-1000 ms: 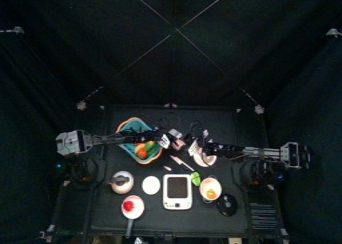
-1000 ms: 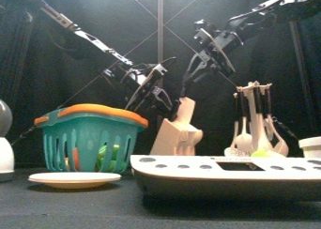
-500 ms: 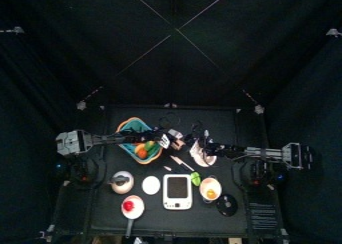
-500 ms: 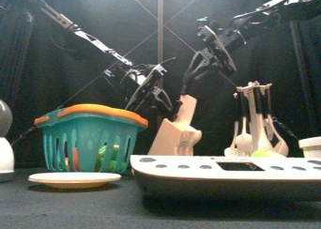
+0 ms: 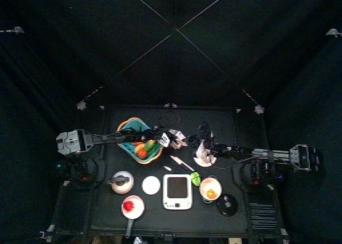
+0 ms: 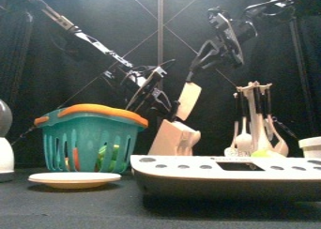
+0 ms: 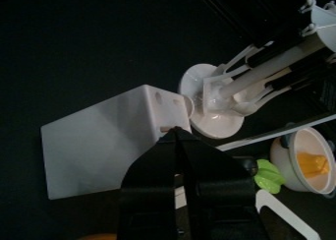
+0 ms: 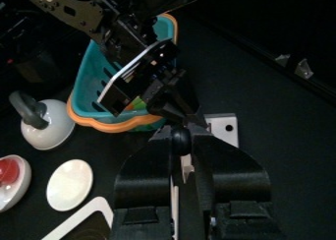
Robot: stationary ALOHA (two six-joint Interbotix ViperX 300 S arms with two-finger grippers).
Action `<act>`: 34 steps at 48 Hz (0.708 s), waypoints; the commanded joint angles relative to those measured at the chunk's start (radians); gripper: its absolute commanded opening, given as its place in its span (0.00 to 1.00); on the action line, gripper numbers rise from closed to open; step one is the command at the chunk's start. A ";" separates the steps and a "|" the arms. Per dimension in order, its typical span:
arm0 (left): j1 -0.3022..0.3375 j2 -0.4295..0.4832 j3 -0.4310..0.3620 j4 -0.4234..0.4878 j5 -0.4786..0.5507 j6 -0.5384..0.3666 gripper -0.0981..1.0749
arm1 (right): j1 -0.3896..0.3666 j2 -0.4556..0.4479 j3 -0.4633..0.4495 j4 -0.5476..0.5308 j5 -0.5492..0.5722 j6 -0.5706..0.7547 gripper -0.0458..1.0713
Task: Grab small cleaver
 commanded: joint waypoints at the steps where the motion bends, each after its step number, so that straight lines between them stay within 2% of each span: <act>1: 0.005 -0.012 -0.005 0.037 -0.002 0.003 0.38 | -0.002 -0.035 0.006 0.002 -0.003 0.002 0.38; 9: 0.002 -0.043 -0.008 0.071 -0.066 0.003 0.38 | -0.011 -0.057 0.041 0.012 -0.002 0.003 0.38; 20: -0.012 -0.092 0.005 0.121 -0.164 0.003 0.38 | -0.012 -0.072 0.044 0.017 -0.002 0.003 0.38; 34: -0.028 -0.098 0.018 0.129 -0.186 0.002 0.38 | -0.005 -0.074 0.054 0.038 -0.003 0.000 0.38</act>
